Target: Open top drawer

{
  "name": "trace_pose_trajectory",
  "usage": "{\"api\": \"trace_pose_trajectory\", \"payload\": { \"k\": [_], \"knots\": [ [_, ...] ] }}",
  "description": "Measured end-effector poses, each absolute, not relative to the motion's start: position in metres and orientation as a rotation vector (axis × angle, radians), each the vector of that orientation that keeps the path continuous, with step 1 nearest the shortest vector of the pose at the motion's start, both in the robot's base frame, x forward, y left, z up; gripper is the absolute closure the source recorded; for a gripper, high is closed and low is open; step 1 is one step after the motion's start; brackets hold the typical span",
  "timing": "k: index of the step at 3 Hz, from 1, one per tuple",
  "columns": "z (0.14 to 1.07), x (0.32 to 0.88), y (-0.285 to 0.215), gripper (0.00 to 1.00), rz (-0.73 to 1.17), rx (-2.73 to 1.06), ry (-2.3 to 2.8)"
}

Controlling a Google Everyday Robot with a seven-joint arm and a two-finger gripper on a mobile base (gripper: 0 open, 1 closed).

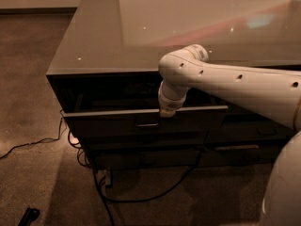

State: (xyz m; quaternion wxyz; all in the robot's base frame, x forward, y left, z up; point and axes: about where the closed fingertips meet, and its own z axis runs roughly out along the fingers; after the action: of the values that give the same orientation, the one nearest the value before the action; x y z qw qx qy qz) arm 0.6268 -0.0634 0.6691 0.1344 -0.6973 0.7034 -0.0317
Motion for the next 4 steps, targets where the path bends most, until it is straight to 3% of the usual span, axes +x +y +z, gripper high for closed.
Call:
{"api": "trace_pose_trajectory", "payload": {
  "k": [1, 4],
  "knots": [
    [0.6726, 0.6268, -0.0634, 0.81, -0.092, -2.021, 2.039],
    [0.6721, 0.6261, -0.0613, 0.12, -0.112, -2.038, 2.031]
  ]
}}
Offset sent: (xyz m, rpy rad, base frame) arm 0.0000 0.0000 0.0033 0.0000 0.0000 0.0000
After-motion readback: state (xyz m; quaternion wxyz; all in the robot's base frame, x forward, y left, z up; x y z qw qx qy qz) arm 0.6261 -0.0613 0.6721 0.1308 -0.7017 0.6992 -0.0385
